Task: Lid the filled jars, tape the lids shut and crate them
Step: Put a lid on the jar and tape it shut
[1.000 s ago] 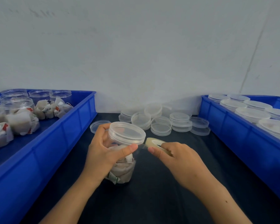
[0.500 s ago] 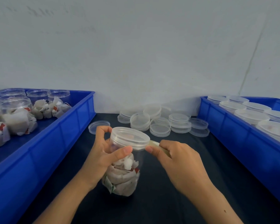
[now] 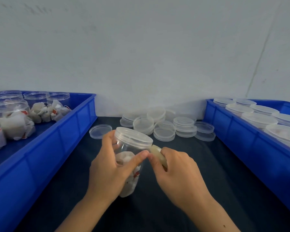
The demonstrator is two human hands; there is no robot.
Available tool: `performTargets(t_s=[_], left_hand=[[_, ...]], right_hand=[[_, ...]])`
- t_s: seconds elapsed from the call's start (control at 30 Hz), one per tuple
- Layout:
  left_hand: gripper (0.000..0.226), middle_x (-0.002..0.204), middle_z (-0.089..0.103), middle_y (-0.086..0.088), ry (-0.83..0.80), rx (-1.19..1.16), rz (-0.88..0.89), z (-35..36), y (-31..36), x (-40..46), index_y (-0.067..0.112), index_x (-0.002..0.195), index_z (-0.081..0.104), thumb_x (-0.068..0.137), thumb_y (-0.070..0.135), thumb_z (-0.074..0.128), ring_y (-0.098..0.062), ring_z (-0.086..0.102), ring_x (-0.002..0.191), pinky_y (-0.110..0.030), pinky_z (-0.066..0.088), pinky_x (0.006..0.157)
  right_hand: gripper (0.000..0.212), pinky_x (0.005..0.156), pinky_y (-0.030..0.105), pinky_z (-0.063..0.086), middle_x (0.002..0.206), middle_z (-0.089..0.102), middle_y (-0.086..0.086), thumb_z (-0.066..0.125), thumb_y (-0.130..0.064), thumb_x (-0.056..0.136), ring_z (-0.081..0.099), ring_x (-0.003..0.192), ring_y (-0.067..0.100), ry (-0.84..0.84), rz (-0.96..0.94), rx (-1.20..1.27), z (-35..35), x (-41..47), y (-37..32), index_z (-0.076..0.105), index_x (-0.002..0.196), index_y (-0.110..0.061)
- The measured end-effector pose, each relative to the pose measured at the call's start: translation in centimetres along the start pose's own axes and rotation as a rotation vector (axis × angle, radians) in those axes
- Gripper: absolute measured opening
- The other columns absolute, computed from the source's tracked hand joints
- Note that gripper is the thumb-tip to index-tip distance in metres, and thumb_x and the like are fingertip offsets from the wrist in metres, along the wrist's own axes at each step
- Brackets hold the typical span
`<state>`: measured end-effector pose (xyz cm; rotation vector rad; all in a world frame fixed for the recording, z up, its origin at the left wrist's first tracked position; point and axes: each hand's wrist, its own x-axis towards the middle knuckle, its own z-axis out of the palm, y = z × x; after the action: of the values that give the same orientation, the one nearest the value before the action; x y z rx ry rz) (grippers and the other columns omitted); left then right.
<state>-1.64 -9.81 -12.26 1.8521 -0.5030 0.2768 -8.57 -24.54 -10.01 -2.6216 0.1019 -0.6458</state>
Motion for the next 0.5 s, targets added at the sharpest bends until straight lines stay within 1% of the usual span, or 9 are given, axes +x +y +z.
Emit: performTargets(t_s=[0.03,0.1,0.17,0.27,0.37,0.5], left_hand=[[0.093,0.119,0.058,0.023,0.029,0.015,-0.028,0.1,0.0,0.1,0.048,0.123,0.038,0.042,0.088,0.060,0.000,0.054,0.115,-0.032,0.048,0.095],[0.102,0.120,0.060,0.017,0.070,0.008,-0.074,0.1,-0.2,0.5,0.040,0.124,0.041,0.036,0.087,0.063,-0.006,0.057,0.114,-0.040,0.049,0.097],[0.105,0.118,0.061,0.014,0.083,-0.022,-0.106,0.0,-0.4,0.7,0.038,0.123,0.044,0.034,0.088,0.064,-0.008,0.059,0.112,-0.045,0.048,0.098],[0.108,0.114,0.065,0.011,0.073,-0.075,-0.138,-0.3,-0.7,1.0,0.037,0.122,0.049,0.030,0.092,0.063,-0.010,0.062,0.109,-0.047,0.050,0.096],[0.102,0.114,0.066,0.011,0.055,-0.128,-0.145,-0.5,-0.8,1.3,0.037,0.120,0.052,0.032,0.087,0.068,-0.009,0.063,0.108,-0.046,0.052,0.095],[0.088,0.106,0.067,0.017,0.025,-0.133,-0.145,-0.5,-0.9,1.6,0.041,0.109,0.054,0.033,0.082,0.072,-0.006,0.065,0.104,-0.044,0.054,0.092]], right_hand=[[0.045,0.046,0.023,0.027,0.054,0.045,-0.004,0.037,-0.055,0.095,0.042,0.049,0.015,-0.011,-0.018,0.012,0.0,-0.1,-0.2,0.036,0.065,-0.022],[0.043,0.046,0.024,0.028,0.056,0.045,-0.004,0.035,-0.054,0.096,0.042,0.049,0.015,-0.048,-0.032,0.037,0.0,-0.2,-0.5,0.035,0.067,-0.022],[0.043,0.048,0.023,0.027,0.057,0.044,-0.005,0.032,-0.056,0.096,0.040,0.049,0.014,-0.090,-0.042,0.045,-0.1,-0.2,-0.6,0.035,0.069,-0.023],[0.047,0.050,0.026,0.029,0.054,0.040,-0.005,0.025,-0.064,0.092,0.037,0.049,0.014,-0.111,-0.061,0.032,-0.5,-0.1,-0.6,0.031,0.067,-0.025],[0.051,0.049,0.023,0.027,0.051,0.041,-0.005,0.025,-0.068,0.088,0.037,0.048,0.014,-0.065,-0.054,0.020,-1.2,0.0,0.0,0.034,0.064,-0.023],[0.050,0.050,0.024,0.027,0.054,0.040,-0.003,0.032,-0.062,0.092,0.037,0.051,0.013,-0.060,-0.025,-0.028,-1.4,0.5,1.1,0.034,0.062,-0.022]])
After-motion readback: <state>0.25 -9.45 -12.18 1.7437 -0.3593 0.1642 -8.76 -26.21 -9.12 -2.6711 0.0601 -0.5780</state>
